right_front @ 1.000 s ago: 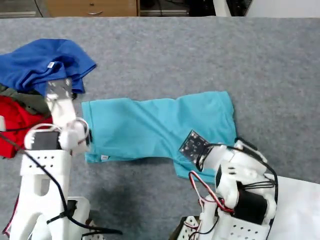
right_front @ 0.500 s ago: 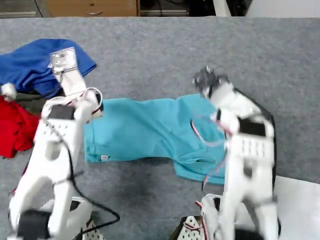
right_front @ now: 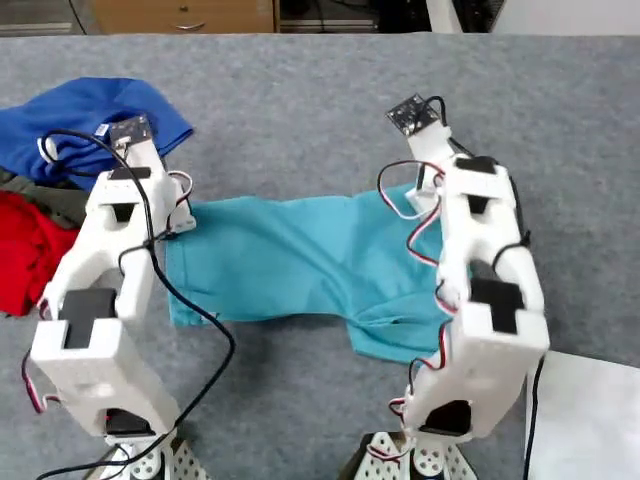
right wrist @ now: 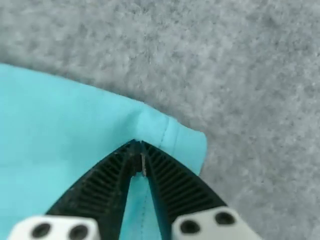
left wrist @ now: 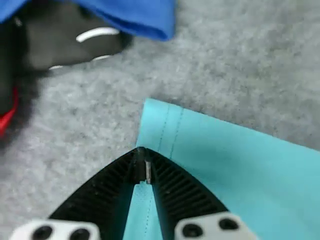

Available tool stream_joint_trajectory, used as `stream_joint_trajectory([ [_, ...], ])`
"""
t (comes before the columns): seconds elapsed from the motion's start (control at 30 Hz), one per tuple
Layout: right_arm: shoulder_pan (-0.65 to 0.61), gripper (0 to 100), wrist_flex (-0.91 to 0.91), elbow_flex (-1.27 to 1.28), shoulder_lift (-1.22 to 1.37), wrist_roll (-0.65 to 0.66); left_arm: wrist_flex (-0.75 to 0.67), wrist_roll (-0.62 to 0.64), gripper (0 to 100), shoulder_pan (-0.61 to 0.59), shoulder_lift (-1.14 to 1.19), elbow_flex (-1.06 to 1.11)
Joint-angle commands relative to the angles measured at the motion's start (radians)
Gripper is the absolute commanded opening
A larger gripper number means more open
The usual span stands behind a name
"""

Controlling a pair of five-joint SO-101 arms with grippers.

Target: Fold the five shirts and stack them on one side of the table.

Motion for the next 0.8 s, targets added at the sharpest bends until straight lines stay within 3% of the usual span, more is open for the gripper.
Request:
stream_joint_trajectory([
  [0.0,0.059,0.5,-0.023,-0.096,0.028,-0.008,0.021,-0.046,2,-0.031,0.019,-0.068],
  [0.27,0.077,0.4,-0.032,-0.104,0.030,-0.006,0.048,-0.112,2,-0.048,0.019,-0.097],
  [0.6,0.031,0.4,-0.044,0.062,-0.278,0.041,0.456,-0.106,2,-0.005,0.019,-0.549],
  [0.77,0.024,0.4,-0.046,0.177,-0.486,0.032,0.539,-0.107,2,0.043,0.016,-0.509],
])
